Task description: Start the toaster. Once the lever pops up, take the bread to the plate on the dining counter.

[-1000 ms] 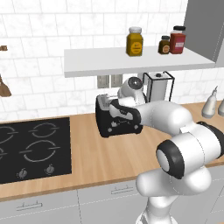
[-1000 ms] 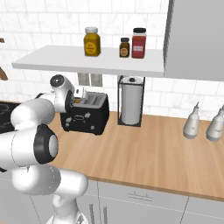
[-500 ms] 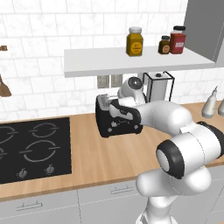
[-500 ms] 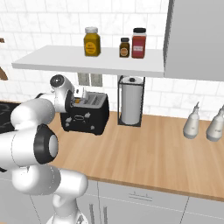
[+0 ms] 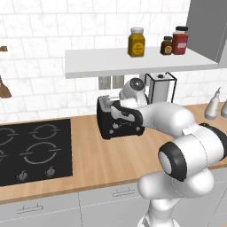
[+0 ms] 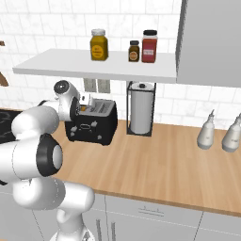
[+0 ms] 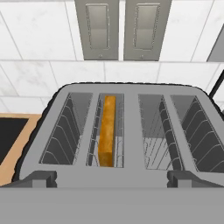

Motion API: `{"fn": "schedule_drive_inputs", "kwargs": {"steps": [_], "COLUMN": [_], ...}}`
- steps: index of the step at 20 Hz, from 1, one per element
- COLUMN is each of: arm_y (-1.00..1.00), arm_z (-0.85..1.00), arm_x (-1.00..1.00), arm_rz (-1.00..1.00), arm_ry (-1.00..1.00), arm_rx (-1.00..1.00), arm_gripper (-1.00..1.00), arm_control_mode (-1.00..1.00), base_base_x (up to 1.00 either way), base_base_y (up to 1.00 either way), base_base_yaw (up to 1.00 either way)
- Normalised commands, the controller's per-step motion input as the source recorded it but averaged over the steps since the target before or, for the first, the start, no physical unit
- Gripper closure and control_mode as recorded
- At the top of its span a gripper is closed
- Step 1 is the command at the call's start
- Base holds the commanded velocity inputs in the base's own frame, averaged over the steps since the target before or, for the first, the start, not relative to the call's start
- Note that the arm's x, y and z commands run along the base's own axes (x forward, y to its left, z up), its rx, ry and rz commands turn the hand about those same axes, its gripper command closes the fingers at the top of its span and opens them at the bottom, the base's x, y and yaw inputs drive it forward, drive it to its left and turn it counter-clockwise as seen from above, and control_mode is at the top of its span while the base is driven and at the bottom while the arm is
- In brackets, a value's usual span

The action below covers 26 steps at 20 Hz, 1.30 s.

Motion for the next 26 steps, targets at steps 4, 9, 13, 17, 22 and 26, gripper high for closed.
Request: {"fn": "schedule_drive_inputs", "kwargs": {"steps": [4,9,13,17,22,26], "arm_y": [0.0,0.0,0.0,0.0,0.0,0.0], "arm_z": [0.0,0.0,0.0,0.0,0.0,0.0], "arm_x": [0.0,0.0,0.0,0.0,0.0,0.0], "arm_rz": [0.0,0.0,0.0,0.0,0.0,0.0], "arm_ry": [0.0,0.0,0.0,0.0,0.0,0.0], "arm_rx": [0.0,0.0,0.0,0.0,0.0,0.0], "arm_gripper": [-1.0,-1.0,-1.0,-1.0,-1.0,-1.0], "arm_control_mode": [-1.0,-1.0,-1.0,-1.0,-1.0,-1.0], "base_base_x": [0.0,0.0,0.0,0.0,0.0,0.0], "base_base_y": [0.0,0.0,0.0,0.0,0.0,0.0], "base_base_yaw": [0.0,0.0,0.0,0.0,0.0,0.0]}}
